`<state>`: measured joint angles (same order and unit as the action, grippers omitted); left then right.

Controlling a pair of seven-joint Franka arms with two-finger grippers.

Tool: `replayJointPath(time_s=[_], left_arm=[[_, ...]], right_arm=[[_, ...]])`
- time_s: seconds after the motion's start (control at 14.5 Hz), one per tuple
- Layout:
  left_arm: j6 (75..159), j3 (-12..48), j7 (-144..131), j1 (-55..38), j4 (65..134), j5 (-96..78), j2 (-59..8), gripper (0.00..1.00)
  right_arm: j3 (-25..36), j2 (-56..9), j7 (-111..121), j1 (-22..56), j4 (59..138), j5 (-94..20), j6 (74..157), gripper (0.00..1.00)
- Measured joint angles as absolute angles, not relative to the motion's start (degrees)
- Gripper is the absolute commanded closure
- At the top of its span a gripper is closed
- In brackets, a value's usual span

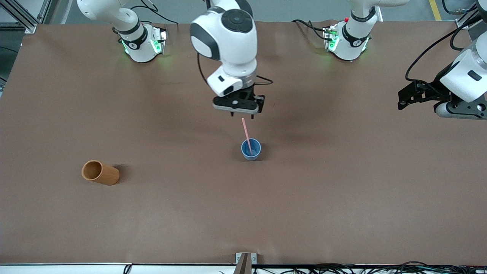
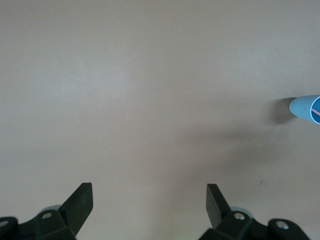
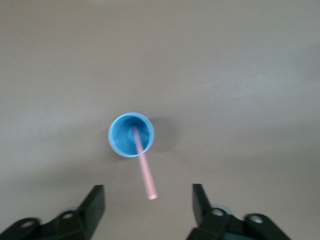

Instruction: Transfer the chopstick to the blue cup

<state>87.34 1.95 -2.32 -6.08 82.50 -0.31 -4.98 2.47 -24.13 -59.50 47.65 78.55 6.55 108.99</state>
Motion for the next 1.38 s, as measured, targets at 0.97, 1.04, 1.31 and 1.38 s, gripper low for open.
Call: replayJointPath(time_s=[0.97, 1.04, 1.31, 1.38], left_arm=[[87.34, 1.99, -2.32, -6.12, 82.63, -0.31, -4.98, 0.0], [87.34, 1.99, -2.32, -6.12, 82.63, -0.31, -4.98, 0.0], [87.35, 1.94, -2.32, -6.09, 82.63, -0.31, -4.99, 0.0], [87.4, 1.92, -2.32, -6.08, 82.62, -0.31, -4.99, 0.0]], right_arm=[[2.98, -2.56, -29.33, 17.41, 88.17, 6.5, 94.21, 0.0], [2.97, -1.36, -26.49, 15.87, 88.94, 6.49, 94.09, 0.0], [3.05, 1.33, -17.34, 9.93, 90.03, 5.2, 90.59, 0.0], [3.1, 1.74, -14.87, 8.4, 90.04, 4.92, 89.65, 0.0]])
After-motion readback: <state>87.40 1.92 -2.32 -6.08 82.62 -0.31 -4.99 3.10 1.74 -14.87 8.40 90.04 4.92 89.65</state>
